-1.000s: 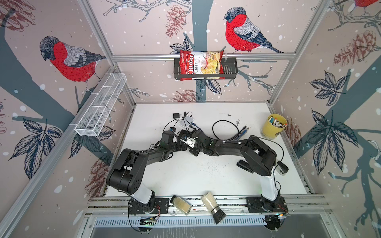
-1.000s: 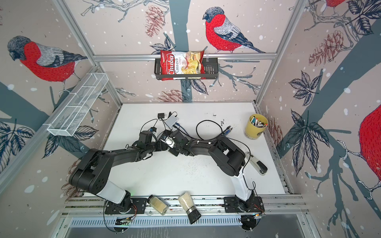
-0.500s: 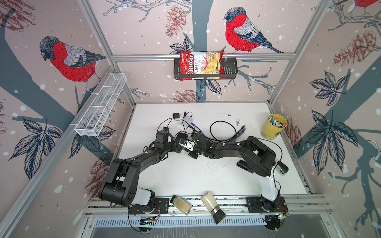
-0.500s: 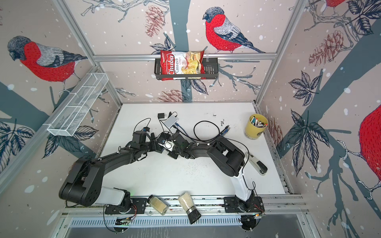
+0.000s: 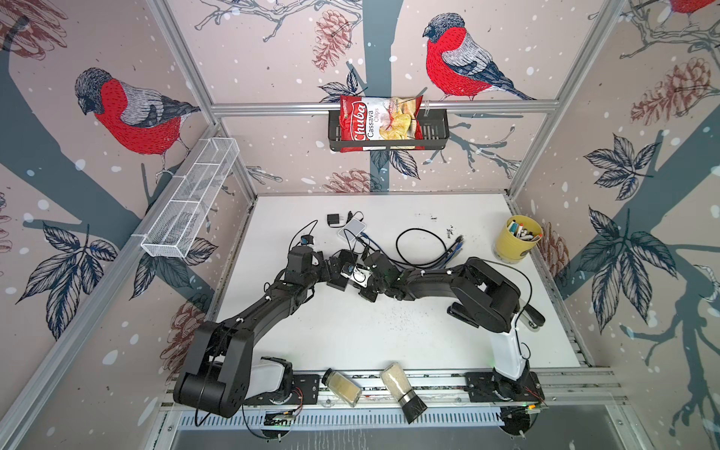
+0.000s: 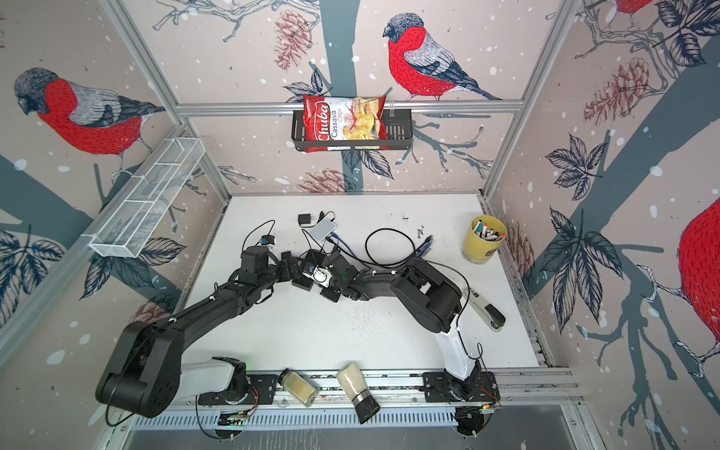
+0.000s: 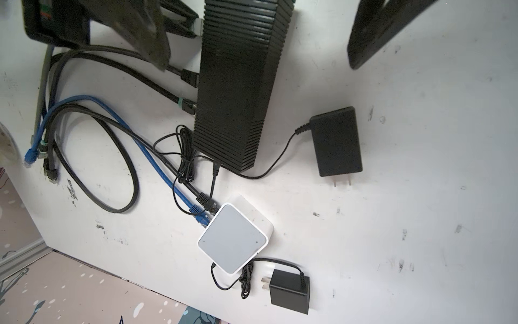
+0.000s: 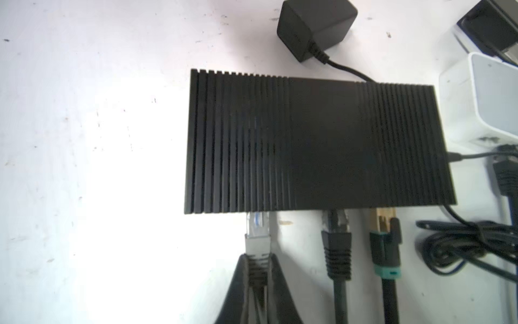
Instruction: Insert the plug into the switch port
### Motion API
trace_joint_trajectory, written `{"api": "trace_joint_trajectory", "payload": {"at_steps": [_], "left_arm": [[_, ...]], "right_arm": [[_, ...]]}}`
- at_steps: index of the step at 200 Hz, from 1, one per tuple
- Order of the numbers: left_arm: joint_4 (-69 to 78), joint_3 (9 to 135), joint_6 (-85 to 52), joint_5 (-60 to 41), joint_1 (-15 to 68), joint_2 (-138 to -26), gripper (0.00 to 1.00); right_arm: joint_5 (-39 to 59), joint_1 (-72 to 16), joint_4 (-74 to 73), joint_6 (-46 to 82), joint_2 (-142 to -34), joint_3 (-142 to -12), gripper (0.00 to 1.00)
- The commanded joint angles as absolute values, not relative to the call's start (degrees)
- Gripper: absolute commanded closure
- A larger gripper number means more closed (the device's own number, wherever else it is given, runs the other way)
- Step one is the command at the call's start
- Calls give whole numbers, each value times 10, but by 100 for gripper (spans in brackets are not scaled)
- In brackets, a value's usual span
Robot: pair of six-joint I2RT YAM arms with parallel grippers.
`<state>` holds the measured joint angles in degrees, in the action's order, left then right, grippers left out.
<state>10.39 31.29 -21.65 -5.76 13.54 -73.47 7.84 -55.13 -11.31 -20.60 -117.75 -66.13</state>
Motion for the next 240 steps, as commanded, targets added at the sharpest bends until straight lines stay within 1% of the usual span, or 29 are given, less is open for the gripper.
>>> {"api": "trace_joint_trajectory", "payload": {"at_steps": [1, 3, 7, 8, 9, 10, 11, 12, 13, 15, 17, 49, 81, 106, 132, 160, 194, 209, 224, 240], "left_arm": [[109, 306, -222, -26, 134, -718, 3], [110, 305, -222, -25, 134, -716, 2], [109, 304, -222, -22, 135, -712, 3], [109, 304, -222, -21, 135, -711, 3], [109, 304, -222, -20, 135, -710, 3], [109, 303, -222, -20, 134, -709, 3], [109, 302, -221, -19, 134, -708, 2], [109, 302, -221, -18, 134, -707, 2], [108, 302, -221, -17, 134, -706, 2], [108, 301, -221, -15, 134, -704, 2], [107, 301, -222, -12, 134, -702, 2], [92, 294, -217, 21, 129, -662, 3], [67, 288, -201, 71, 117, -609, 2], [59, 273, -188, 147, 107, -562, 2], [77, 241, -166, 232, 101, -510, 2], [168, 174, -130, 253, 94, -473, 3], [311, 100, -73, 252, 92, -474, 3], [406, 57, -51, 243, 89, -482, 3], [497, 19, -41, 225, 75, -503, 3], [560, 6, -41, 194, 49, -542, 4]], "right_arm": [[78, -552, -51, -199, -1170, -656, 74], [79, -552, -53, -198, -1168, -656, 71], [81, -552, -56, -197, -1164, -654, 63], [81, -552, -56, -197, -1163, -654, 59], [82, -552, -57, -197, -1161, -654, 53], [82, -552, -57, -196, -1160, -654, 45], [83, -552, -57, -197, -1159, -654, 26], [84, -551, -58, -196, -1158, -654, 14], [84, -551, -58, -196, -1157, -653, 7], [85, -551, -58, -196, -1155, -653, 1], [87, -550, -59, -196, -1152, -654, 0], [105, -539, -62, -185, -1111, -655, 0], [102, -515, -68, -155, -1043, -641, 1], [70, -467, -77, -100, -981, -610, 0], [6, -404, -89, -59, -911, -553, 1], [-48, -305, -119, -5, -842, -471, 0], [-70, -177, -164, 24, -784, -380, 0], [-91, -141, -216, 15, -765, -332, 1], [-85, -112, -280, 3, -756, -288, 0], [-70, -91, -379, -8, -757, -238, 1]]}}
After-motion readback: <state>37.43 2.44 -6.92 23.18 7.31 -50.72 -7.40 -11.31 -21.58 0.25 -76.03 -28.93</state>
